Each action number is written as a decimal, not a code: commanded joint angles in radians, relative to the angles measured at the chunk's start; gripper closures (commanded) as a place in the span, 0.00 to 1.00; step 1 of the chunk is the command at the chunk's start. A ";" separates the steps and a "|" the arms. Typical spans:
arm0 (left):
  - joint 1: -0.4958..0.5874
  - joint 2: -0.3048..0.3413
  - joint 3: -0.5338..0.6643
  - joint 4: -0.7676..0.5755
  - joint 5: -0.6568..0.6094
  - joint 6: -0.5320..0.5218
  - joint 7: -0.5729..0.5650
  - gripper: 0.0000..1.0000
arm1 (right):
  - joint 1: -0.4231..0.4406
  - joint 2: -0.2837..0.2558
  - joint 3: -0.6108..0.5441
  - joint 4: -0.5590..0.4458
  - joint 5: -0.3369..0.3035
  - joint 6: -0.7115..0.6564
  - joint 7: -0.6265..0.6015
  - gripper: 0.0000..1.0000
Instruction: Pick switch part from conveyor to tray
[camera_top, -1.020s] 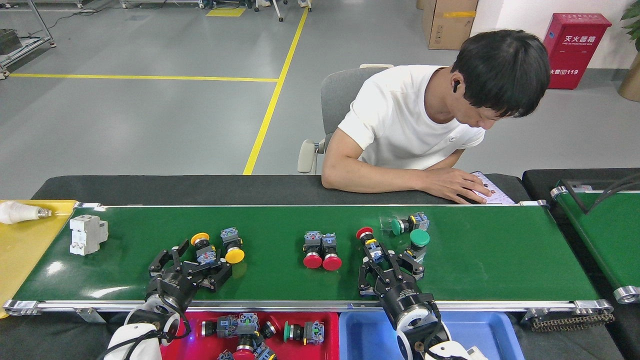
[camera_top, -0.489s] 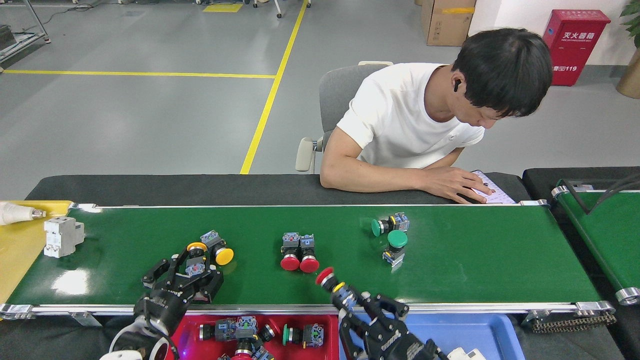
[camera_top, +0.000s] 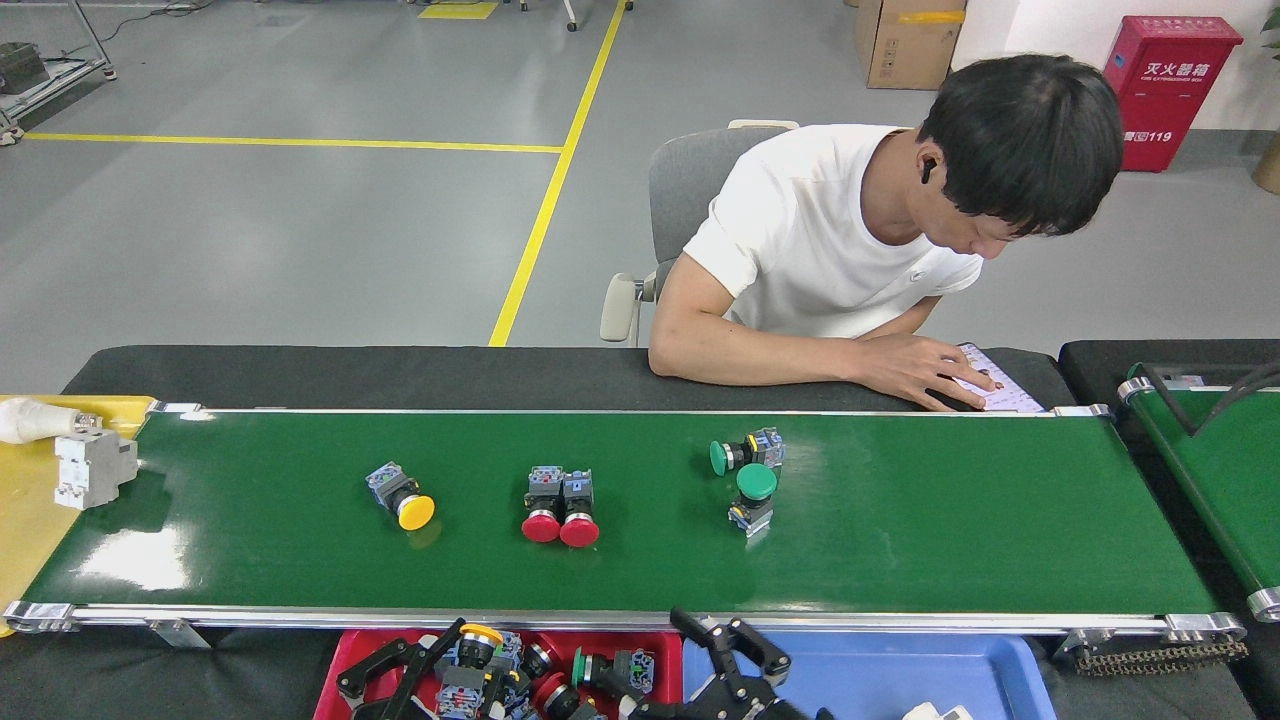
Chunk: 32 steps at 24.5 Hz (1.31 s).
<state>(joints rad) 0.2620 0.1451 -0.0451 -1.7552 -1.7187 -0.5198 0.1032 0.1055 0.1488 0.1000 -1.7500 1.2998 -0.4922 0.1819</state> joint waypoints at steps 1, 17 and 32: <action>-0.001 -0.004 0.004 -0.015 0.001 0.003 0.013 0.00 | -0.012 0.008 -0.080 -0.016 -0.004 0.043 -0.009 0.00; -0.012 -0.128 0.424 0.026 0.268 0.046 -0.142 0.00 | 0.080 -0.129 -0.361 -0.008 -0.004 0.265 -0.144 0.00; -0.679 0.076 0.416 0.844 0.056 0.254 -0.184 0.00 | 0.076 -0.132 -0.359 0.018 -0.004 0.251 -0.147 0.00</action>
<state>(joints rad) -0.3840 0.2007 0.3701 -0.9447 -1.6667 -0.2960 -0.1007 0.1887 0.0263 -0.2568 -1.7221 1.2993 -0.2368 0.0461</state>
